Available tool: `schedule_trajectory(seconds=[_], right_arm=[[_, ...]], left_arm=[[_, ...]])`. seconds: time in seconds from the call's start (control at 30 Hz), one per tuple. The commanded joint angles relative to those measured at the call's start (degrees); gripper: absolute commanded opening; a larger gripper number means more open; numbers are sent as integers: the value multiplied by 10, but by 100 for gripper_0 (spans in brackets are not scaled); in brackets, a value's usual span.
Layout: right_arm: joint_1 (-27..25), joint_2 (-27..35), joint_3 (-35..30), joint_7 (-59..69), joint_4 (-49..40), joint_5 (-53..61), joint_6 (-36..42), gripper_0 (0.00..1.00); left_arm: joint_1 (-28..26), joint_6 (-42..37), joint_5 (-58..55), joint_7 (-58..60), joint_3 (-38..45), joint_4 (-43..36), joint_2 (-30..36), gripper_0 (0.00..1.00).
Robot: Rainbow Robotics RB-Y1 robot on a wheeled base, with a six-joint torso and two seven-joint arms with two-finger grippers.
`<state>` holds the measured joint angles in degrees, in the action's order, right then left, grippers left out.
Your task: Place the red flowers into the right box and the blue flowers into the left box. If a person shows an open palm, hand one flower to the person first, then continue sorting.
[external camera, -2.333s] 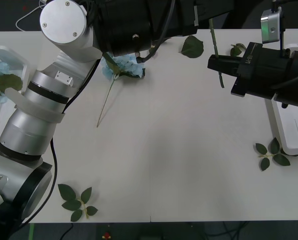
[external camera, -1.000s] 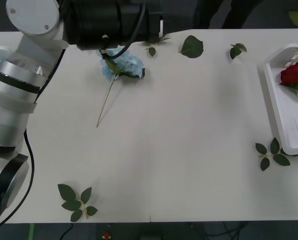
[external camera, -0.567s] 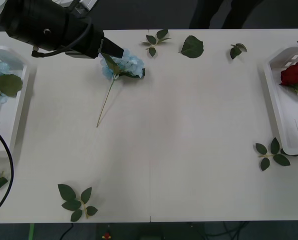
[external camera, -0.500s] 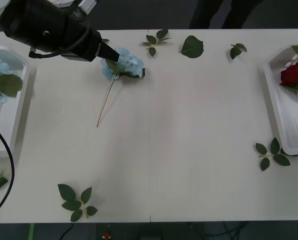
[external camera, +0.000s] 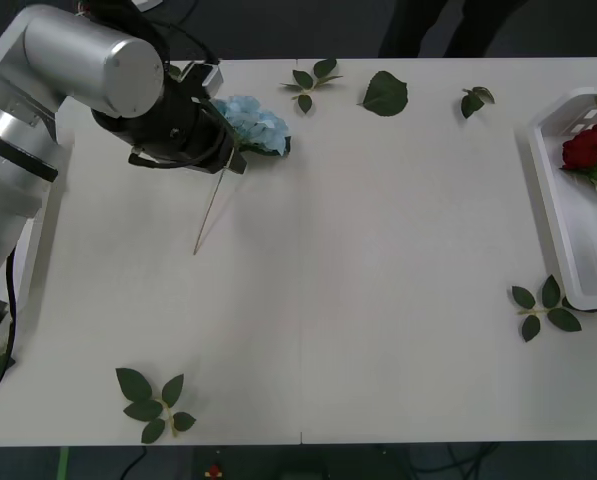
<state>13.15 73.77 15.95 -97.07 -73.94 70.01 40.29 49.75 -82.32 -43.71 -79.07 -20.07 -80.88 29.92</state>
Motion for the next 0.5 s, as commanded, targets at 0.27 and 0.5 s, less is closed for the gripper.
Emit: schedule_trajectory(seconds=[0.27, 0.5], right_arm=[[-1, -8, -9, 20, 5, -29, -20, 85], [-20, -8, -9, 19, -6, -28, -55, 100]], left_arm=[[46, 164, 49, -12, -88, 139, -2, 100], [50, 252, 54, -14, -123, 193, -22, 100]])
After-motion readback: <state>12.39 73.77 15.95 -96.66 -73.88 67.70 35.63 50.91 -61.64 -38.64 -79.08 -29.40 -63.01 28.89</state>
